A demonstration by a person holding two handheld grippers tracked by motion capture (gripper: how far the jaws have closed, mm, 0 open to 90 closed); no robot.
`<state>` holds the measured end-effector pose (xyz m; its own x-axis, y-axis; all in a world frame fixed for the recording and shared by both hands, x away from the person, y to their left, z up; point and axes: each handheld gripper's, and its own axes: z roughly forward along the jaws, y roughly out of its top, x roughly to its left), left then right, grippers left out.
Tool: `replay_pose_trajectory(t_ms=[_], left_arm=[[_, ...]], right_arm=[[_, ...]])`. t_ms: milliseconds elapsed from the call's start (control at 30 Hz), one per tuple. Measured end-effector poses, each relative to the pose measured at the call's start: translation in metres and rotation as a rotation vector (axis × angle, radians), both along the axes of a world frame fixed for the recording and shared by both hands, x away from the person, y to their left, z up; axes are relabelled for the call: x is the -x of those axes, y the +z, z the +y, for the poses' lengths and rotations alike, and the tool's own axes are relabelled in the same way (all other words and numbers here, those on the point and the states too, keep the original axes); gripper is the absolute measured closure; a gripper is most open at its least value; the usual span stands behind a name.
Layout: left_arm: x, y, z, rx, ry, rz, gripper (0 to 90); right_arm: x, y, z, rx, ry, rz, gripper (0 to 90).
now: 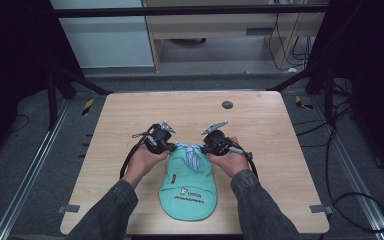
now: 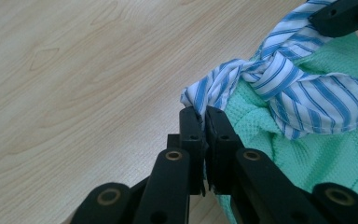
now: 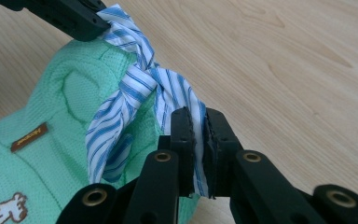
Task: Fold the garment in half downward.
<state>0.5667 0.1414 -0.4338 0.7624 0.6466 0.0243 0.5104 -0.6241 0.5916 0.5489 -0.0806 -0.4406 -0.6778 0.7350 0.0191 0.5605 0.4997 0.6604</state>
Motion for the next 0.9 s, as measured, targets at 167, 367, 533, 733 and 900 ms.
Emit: replay_pose_trajectory(t_ms=[167,367,533,733,900], left_arm=[[0.002,0.005,0.000,0.008,-0.013,-0.024,86.5],[0.001,0.010,0.003,0.033,-0.022,-0.031,86.5],[0.000,0.014,0.007,0.050,-0.024,-0.037,86.7],[-0.001,0.023,0.010,0.060,-0.033,-0.050,86.7],[-0.003,0.031,0.008,0.054,-0.036,-0.071,86.7]], right_arm=[[0.002,0.006,-0.005,-0.001,0.009,-0.027,83.2],[0.003,0.011,-0.008,-0.006,0.028,-0.058,83.2],[0.002,0.015,-0.008,-0.009,0.032,-0.073,83.2],[0.000,0.021,-0.008,-0.013,0.046,-0.104,83.2],[0.000,0.026,-0.009,-0.017,0.050,-0.116,83.2]])
